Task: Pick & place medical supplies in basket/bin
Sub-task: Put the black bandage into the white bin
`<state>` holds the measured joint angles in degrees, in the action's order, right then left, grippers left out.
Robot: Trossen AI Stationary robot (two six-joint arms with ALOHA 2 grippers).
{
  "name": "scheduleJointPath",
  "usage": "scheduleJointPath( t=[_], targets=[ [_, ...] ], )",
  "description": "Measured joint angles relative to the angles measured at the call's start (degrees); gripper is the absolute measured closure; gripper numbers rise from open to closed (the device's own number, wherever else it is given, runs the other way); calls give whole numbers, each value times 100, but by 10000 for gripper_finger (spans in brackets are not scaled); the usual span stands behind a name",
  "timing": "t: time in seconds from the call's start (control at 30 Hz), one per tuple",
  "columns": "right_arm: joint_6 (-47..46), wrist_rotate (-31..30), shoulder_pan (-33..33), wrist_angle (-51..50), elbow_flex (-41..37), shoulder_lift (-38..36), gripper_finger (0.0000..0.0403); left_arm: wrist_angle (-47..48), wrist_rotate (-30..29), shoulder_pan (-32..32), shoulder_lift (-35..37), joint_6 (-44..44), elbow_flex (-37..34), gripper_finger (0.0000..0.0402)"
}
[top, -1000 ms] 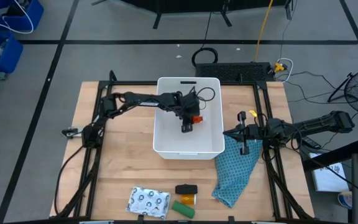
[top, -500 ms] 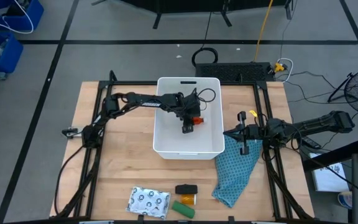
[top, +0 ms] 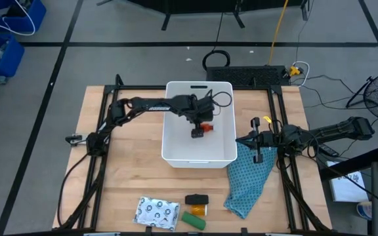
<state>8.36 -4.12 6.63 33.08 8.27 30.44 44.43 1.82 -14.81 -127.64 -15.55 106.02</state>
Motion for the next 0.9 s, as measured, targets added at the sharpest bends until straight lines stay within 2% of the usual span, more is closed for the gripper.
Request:
scheduleJointPath(
  t=[0.13, 0.27, 0.4, 0.5, 0.6, 0.73, 0.8, 0.9],
  targets=[
    [37, -2, 0, -93, 9, -4, 403, 725, -265, 160, 209, -269, 696, 27],
    [-5, 2, 0, -37, 11, -21, 403, 1380, -405, 322, 665, -612, 1268, 38],
    [-14, 175, 12, -4, 7, -29, 403, 1647, -447, 538, 1505, -910, 1227, 91],
    [9, 292, 15, -7, 7, -28, 403, 1942, -665, 671, 2107, -822, 1002, 160],
    [35, 291, 13, -5, 7, -28, 403, 2107, -870, 754, 2805, -555, 490, 244],
    [149, 289, 13, 2, 7, -28, 403, 2044, -895, 935, 3924, -198, -726, 365],
    [195, 289, 13, 0, 7, -28, 403, 1717, -897, 1060, 4551, -16, -1493, 389],
    [199, 289, 13, 0, 7, -28, 403, 842, -965, 1217, 5616, 117, -2660, 387]
  ],
)
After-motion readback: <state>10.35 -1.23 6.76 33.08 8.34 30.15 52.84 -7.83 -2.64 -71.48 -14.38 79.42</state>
